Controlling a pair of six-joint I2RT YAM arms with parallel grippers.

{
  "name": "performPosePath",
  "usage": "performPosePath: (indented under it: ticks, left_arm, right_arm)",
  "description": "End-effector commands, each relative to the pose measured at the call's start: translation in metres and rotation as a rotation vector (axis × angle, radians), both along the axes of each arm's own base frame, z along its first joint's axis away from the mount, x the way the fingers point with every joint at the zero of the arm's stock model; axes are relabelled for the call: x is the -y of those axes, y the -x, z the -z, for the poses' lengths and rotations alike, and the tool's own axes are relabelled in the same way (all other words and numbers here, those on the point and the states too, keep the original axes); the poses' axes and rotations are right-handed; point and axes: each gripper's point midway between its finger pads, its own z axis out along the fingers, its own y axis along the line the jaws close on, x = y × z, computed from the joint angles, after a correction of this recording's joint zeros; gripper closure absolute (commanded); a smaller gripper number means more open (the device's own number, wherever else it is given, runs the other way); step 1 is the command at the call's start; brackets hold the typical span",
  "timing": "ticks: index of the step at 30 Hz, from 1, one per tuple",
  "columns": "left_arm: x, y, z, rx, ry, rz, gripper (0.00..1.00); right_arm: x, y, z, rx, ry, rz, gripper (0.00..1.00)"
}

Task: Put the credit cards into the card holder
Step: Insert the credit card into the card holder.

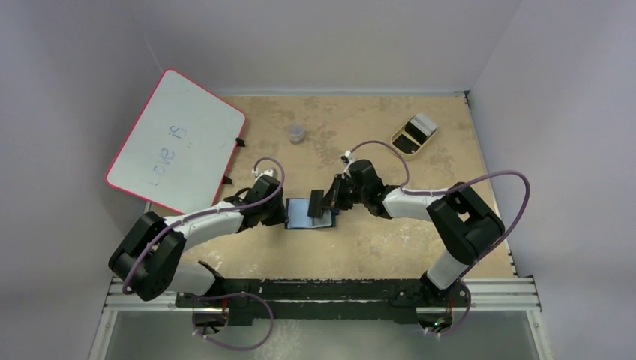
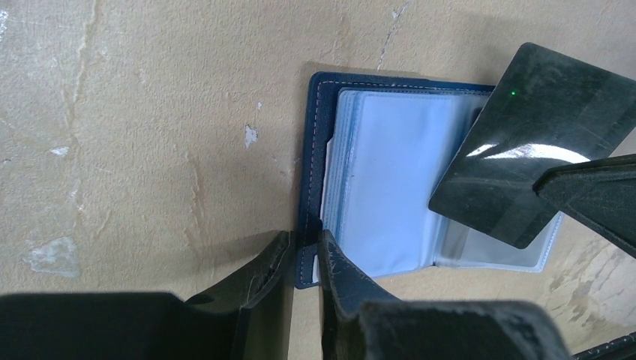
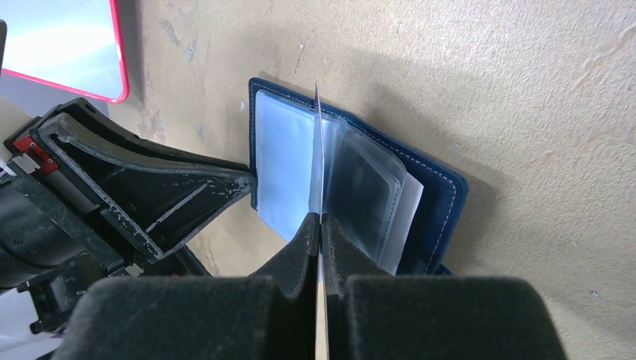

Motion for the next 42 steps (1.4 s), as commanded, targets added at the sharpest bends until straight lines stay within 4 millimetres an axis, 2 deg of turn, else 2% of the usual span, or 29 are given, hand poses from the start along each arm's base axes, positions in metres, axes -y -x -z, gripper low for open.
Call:
performPosePath:
  ticks: [1,14,28,33,42]
  left_arm:
    - [-0.007,0.003,0.007,-0.014,-0.011,-0.029,0.84]
    - [-0.007,0.004,0.007,-0.017,-0.009,-0.036,0.84]
    - [-0.007,0.002,0.005,-0.013,-0.01,-0.038,0.85]
    - [-0.006,0.002,0.004,-0.012,-0.003,-0.036,0.85]
    - [-0.002,0.004,0.004,-0.015,0.02,-0.03,0.85]
  right_arm:
    - [-0.003,0.008,0.0,-0.018,-0.021,-0.012,1.0]
    - [-0.006,0.028,0.018,-0.085,-0.004,-0.05,1.0]
    - [0.005,0.031,0.025,-0.117,0.091,-0.048,1.0]
    - [0.002,0.032,0.034,-0.136,0.105,-0.075,1.0]
    - [-0.005,0.024,0.034,-0.131,0.12,-0.105,1.0]
